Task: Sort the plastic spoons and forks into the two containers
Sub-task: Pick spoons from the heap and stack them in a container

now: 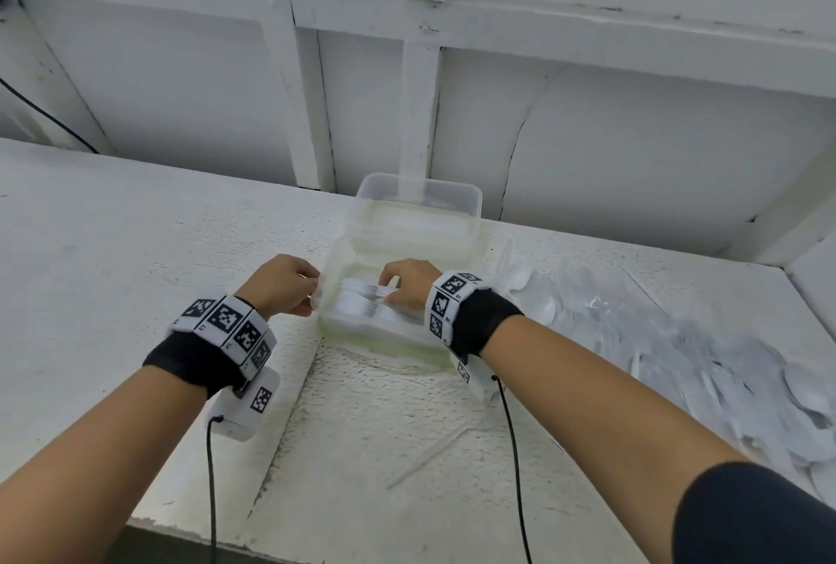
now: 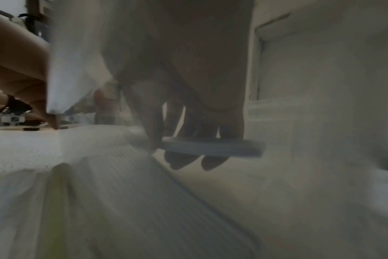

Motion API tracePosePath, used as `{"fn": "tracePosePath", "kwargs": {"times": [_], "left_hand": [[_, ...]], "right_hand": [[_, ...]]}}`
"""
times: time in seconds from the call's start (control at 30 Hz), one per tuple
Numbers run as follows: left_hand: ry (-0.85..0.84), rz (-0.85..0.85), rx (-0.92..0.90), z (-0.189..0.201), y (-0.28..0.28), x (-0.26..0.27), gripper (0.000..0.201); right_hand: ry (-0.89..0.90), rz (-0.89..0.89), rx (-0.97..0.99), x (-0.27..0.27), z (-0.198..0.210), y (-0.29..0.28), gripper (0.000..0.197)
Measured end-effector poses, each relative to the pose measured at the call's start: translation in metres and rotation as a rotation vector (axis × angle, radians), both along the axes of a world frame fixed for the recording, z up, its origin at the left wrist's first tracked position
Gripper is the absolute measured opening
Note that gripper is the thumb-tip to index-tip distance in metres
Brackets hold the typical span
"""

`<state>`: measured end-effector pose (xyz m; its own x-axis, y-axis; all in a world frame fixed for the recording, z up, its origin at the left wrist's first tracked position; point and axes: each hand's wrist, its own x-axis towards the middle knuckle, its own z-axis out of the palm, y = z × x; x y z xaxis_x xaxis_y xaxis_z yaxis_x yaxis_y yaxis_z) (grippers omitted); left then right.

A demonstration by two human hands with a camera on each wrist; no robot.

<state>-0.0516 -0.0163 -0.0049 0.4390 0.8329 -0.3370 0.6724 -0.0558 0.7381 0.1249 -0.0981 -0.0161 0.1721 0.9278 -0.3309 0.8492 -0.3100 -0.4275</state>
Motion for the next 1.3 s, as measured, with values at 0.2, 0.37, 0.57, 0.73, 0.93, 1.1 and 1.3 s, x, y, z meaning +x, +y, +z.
{"fn": "tracePosePath", "kwargs": {"times": [0.2, 0.37, 0.57, 0.73, 0.93, 1.1, 1.3], "left_hand": [[-0.017, -0.009, 0.001, 0.0, 0.001, 0.001, 0.016], [-0.02, -0.009, -0.001, 0.001, 0.0, 0.001, 0.016], [-0.013, -0.003, 0.009, 0.001, -0.002, 0.001, 0.016], [0.015, 0.009, 0.028, 0.001, -0.003, 0.003, 0.018], [0.131, 0.026, 0.183, 0.01, -0.012, 0.004, 0.029], [0.044, -0.021, 0.49, 0.033, -0.047, 0.02, 0.03], [-0.171, -0.366, 0.429, 0.045, -0.13, 0.064, 0.015]], "right_hand": [[0.123, -0.06, -0.035, 0.003, 0.0, -0.001, 0.027], [0.081, -0.04, -0.055, 0.006, 0.003, -0.005, 0.028], [0.047, 0.002, -0.047, 0.005, 0.006, -0.008, 0.029], [0.041, 0.017, -0.047, 0.007, 0.003, -0.008, 0.03], [-0.013, 0.047, -0.007, 0.009, 0.015, -0.019, 0.04], [0.042, 0.021, 0.172, 0.025, 0.055, -0.063, 0.037], [0.052, -0.057, 0.31, 0.065, 0.077, -0.165, 0.032]]}}
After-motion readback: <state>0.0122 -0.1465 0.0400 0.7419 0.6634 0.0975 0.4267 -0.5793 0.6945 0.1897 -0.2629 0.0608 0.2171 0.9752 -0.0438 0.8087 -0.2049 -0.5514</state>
